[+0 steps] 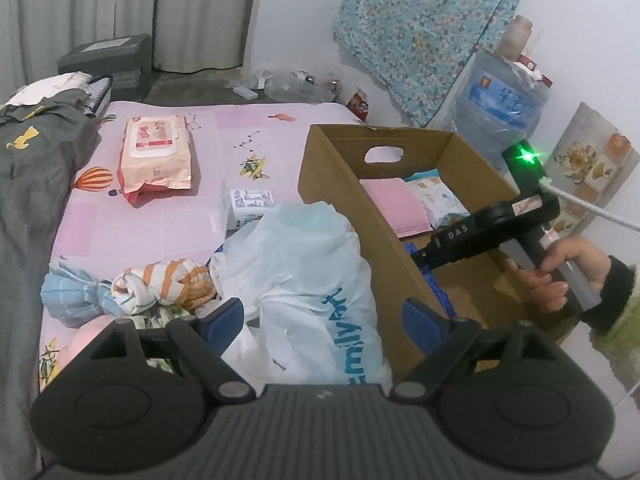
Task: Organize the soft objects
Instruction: 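Carry the blue packet with the right gripper into the cardboard box, then lower the packet beside the pink sponge and open the right gripper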
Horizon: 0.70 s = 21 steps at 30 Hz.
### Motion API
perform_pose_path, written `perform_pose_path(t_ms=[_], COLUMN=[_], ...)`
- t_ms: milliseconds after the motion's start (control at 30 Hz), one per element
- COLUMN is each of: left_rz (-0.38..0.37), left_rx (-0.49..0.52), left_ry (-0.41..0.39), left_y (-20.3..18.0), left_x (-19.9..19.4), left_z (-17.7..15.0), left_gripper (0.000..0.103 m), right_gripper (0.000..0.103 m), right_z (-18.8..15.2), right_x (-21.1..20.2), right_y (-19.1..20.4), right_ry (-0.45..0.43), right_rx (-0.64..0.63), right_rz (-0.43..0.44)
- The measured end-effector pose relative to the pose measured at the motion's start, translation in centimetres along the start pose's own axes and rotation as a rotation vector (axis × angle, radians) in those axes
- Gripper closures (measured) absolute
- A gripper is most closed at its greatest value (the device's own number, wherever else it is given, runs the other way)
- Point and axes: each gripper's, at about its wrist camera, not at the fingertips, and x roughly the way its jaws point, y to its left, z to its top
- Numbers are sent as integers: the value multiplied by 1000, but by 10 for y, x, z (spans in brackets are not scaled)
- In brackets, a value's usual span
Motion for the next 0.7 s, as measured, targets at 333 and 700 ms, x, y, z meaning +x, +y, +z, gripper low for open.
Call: perform_pose_path(t_ms=[333,700], left_rz=[65,211], left_rx=[-23,-91], left_ry=[-3,-27], left_y=[24,56], left_x=[-6,-25], left_z=[-20,-54], left_gripper=[16,16], right_gripper=[61,62], right_z=[-27,-47], right_x=[-33,-5], right_y=[-11,11], right_ry=[3,116], right_rx=[87,-24], right_rz=[-1,-14])
